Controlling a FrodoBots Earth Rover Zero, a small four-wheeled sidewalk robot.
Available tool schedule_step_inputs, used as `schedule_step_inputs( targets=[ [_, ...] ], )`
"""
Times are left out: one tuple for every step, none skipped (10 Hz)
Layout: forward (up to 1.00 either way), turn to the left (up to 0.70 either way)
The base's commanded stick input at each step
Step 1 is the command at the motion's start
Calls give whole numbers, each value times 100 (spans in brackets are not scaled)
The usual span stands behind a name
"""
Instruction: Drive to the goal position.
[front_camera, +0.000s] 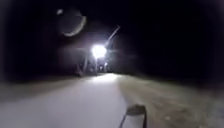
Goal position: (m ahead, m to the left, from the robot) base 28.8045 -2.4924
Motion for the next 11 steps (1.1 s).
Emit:
schedule_step_inputs(
  targets=[
    [100, 0],
    [100, 0],
    [100, 0],
    [100, 0],
    [100, 0],
    [100, 0],
    [100, 0],
    [100, 0],
    [100, 0],
    [100, 0],
    [100, 0]
  ],
)
